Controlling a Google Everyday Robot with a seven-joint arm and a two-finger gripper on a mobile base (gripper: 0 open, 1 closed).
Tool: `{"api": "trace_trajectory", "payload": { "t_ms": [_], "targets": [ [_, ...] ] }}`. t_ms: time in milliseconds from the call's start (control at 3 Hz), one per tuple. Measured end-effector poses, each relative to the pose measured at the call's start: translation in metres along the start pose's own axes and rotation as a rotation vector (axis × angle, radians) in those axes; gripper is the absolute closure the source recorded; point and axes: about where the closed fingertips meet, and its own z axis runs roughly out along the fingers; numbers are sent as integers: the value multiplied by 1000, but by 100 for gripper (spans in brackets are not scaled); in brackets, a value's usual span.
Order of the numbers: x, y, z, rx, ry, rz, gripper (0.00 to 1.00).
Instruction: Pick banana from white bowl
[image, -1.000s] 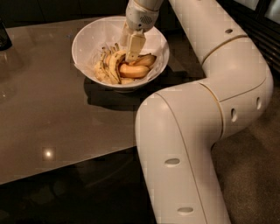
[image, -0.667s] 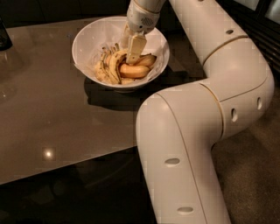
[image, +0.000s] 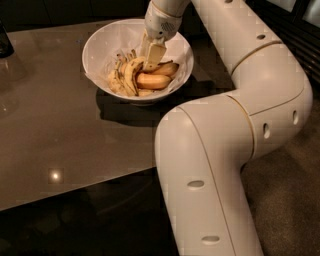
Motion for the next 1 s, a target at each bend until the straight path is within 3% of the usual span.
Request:
{"api": "trace_trajectory", "payload": {
  "t_ms": [333, 667, 1000],
  "targets": [
    [0, 0, 0, 0, 0, 0, 100],
    [-6, -11, -7, 69, -11, -23, 100],
    [-17, -6, -32, 138, -28, -68, 100]
  ]
}}
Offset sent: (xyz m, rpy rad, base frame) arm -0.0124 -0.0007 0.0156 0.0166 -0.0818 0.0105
